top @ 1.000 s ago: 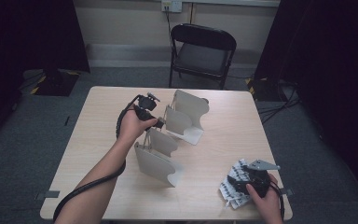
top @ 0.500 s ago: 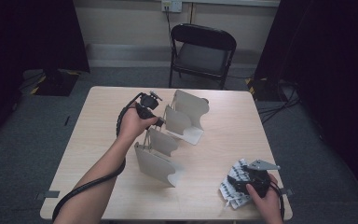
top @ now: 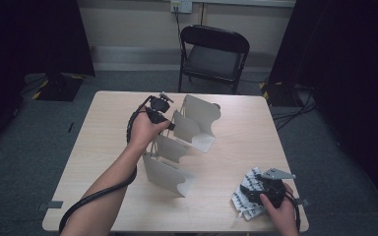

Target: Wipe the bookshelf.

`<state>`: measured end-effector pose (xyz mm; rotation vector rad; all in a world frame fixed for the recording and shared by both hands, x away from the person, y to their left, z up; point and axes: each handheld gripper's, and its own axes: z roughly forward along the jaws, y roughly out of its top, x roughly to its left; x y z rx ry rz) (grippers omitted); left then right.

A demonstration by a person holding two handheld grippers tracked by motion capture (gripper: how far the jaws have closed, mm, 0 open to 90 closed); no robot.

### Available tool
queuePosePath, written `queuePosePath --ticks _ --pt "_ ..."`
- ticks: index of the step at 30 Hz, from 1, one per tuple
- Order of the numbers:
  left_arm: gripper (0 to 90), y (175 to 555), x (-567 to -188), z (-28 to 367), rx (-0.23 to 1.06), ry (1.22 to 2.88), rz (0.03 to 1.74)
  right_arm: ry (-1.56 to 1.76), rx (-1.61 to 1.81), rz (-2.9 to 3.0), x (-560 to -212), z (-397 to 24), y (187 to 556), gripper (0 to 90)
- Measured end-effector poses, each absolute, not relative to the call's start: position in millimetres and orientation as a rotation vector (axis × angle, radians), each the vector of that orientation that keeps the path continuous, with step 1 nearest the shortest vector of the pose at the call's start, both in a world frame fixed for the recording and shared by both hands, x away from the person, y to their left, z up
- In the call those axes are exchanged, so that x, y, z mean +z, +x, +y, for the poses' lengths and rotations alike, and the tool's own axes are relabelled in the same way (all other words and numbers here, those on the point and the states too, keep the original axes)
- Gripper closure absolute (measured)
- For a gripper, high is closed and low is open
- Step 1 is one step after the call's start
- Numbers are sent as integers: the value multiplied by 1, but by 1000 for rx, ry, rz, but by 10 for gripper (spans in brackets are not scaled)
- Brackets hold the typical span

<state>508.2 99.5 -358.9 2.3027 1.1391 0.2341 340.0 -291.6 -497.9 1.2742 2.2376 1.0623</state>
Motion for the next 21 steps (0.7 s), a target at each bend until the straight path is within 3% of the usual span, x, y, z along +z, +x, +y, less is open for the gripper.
queuePosePath --ticks 7,21 --pt "842 509 -358 101 237 2292 1197 1275 1064 2238 -498 -292 340 148" --pt "849 506 -343 102 240 2288 1201 1275 1065 2238 -498 -292 340 148"
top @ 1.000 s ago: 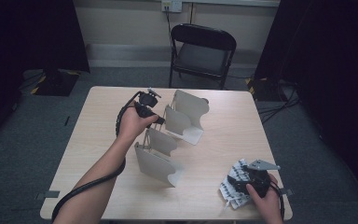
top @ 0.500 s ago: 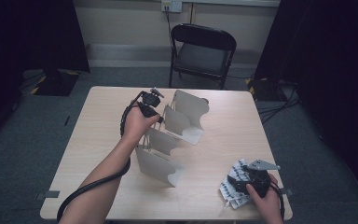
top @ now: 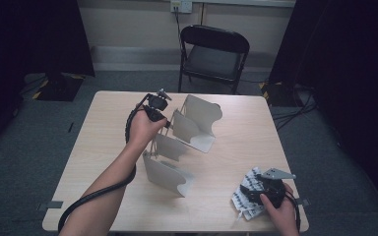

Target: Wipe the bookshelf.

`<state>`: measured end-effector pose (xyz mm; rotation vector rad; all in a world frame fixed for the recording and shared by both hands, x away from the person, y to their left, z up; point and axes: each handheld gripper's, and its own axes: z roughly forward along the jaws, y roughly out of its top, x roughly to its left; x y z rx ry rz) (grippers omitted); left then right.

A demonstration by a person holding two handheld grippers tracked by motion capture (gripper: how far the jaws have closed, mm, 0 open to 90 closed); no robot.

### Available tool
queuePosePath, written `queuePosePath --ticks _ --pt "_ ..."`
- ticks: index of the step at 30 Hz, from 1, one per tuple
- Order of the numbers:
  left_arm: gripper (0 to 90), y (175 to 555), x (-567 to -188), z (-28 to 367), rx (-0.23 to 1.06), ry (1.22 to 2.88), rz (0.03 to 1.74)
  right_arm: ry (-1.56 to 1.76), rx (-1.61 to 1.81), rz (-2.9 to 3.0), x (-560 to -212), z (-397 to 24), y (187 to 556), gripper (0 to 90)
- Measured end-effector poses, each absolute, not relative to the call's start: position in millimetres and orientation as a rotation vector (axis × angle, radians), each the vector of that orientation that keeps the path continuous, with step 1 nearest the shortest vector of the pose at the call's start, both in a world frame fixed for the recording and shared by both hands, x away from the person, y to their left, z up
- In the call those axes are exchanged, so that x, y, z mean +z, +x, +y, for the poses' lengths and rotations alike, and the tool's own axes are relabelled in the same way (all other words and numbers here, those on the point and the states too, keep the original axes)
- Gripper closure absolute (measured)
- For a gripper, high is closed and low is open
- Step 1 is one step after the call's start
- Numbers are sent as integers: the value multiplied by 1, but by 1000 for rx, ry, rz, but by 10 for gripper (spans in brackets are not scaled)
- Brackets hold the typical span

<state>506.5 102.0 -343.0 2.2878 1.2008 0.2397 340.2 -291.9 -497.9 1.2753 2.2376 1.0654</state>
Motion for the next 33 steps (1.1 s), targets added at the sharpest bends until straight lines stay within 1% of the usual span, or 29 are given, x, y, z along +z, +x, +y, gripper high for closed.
queuePosePath --ticks 10,19,24,33 --pt "847 499 -322 92 264 2305 1138 1275 1063 2238 -498 -292 340 148" --pt "836 496 -311 94 214 2303 1098 1275 1063 2237 -498 -292 340 148" --pt "834 494 -313 98 175 2287 1101 1274 1065 2236 -498 -292 340 148" --pt "836 499 -327 97 151 2294 1088 1275 1062 2237 -498 -292 340 148"
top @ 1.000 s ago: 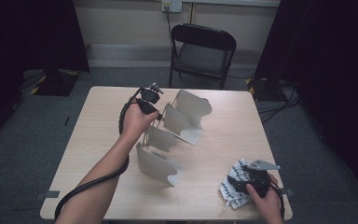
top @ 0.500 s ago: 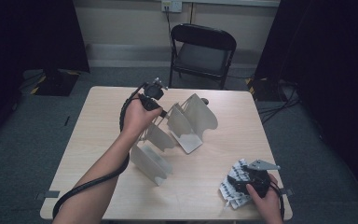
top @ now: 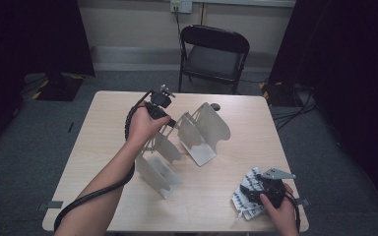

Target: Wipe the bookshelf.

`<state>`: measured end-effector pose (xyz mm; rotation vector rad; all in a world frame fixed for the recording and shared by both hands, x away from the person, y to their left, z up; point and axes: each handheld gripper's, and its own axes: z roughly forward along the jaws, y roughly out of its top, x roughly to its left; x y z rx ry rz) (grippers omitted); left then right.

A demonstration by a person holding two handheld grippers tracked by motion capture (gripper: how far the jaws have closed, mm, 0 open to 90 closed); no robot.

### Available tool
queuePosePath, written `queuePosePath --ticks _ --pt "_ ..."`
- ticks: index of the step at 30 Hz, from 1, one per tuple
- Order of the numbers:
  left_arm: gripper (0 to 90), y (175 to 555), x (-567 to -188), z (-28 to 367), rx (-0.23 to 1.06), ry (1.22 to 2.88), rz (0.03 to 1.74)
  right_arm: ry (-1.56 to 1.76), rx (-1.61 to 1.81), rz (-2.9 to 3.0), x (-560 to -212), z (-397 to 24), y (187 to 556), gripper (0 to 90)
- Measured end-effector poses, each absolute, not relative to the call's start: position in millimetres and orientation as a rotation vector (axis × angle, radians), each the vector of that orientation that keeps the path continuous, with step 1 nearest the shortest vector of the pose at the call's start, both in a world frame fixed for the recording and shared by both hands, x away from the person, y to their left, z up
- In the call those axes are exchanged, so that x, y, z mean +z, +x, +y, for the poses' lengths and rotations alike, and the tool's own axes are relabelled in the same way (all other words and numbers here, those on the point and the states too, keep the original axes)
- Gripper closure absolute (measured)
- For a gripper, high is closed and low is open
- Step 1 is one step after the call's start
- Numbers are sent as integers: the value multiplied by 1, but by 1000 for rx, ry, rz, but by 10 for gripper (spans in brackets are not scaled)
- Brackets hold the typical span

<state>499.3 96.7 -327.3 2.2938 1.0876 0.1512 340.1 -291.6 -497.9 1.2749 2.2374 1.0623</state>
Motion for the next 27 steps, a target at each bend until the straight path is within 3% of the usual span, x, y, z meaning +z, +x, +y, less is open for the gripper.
queuePosePath --ticks 27 --pt "843 510 -353 105 142 2280 1140 1275 1062 2237 -498 -292 340 148"
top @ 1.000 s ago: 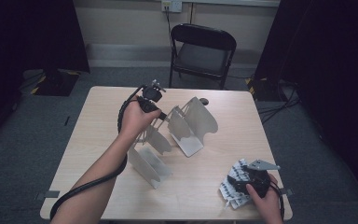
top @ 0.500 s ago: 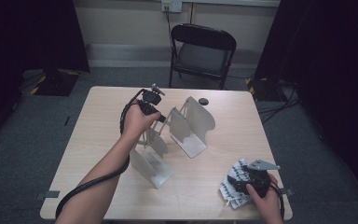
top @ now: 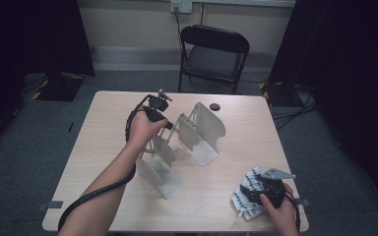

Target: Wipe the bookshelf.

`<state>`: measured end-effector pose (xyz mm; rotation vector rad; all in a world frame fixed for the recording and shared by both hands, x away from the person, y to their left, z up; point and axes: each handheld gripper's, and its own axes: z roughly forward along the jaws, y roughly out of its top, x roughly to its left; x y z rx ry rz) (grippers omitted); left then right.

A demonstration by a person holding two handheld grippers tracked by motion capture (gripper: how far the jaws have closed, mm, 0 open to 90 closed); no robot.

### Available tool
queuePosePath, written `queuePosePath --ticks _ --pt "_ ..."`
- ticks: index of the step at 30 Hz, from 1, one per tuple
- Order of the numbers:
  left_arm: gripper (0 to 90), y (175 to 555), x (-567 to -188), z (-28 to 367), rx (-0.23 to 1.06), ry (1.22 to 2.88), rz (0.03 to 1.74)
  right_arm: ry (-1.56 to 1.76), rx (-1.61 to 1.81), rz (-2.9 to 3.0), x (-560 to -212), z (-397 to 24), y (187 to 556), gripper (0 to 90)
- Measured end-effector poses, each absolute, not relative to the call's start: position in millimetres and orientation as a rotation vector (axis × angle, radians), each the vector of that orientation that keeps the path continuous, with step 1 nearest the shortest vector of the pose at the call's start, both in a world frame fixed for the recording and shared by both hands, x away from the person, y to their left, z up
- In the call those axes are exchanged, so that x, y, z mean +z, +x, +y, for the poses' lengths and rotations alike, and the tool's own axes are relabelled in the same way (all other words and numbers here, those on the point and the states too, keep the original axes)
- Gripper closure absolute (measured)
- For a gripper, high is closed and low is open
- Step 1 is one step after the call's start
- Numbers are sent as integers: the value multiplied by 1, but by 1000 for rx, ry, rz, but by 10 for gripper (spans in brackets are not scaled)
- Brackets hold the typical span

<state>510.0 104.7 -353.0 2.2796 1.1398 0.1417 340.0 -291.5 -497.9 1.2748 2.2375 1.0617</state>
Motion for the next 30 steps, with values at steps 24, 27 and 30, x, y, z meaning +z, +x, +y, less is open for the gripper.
queuePosePath --ticks 24,27,30 --pt "447 510 -353 113 193 2272 1106 1276 1060 2236 -498 -291 340 148" --pt "390 511 -353 113 190 2275 1117 1276 1060 2236 -498 -291 340 148" --pt "371 513 -356 114 195 2281 1114 1276 1061 2236 -498 -291 340 148"
